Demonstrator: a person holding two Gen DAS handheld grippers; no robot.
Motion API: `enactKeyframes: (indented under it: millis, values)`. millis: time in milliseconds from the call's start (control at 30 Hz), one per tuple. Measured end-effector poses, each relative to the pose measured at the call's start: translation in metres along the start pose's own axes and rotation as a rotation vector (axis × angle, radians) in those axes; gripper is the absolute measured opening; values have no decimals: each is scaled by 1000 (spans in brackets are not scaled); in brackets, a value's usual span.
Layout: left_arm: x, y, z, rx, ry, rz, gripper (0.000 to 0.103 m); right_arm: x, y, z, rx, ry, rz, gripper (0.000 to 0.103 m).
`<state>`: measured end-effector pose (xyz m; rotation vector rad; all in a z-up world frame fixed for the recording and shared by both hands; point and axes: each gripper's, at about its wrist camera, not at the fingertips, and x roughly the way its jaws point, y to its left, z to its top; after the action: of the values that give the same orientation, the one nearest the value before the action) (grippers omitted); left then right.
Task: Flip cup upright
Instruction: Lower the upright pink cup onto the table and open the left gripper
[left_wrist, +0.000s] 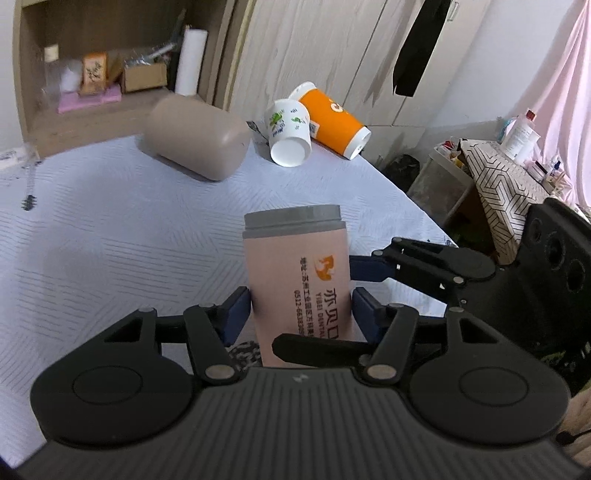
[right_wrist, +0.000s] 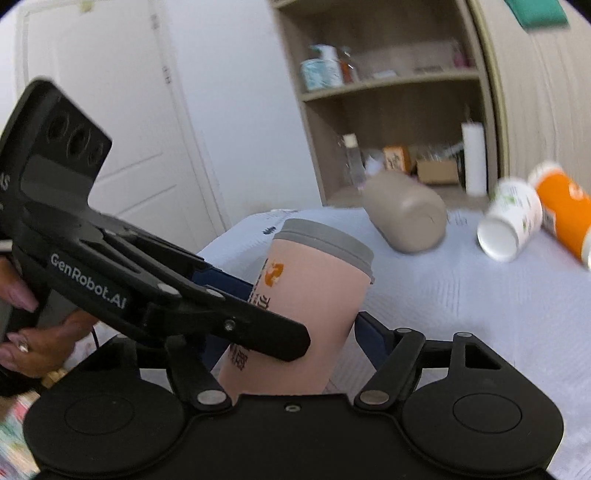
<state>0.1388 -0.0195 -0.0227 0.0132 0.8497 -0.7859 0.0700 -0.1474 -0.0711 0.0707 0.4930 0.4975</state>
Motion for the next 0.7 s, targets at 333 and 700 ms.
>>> enactKeyframes:
  millis: [333,700]
  values:
    - [-17,13,-12,14,-98,14,59,5,17,-1,-127,-71,-41,76]
    - [-10,24,3,46,-216,77,59,33,21,17,-244,-121,-120,75]
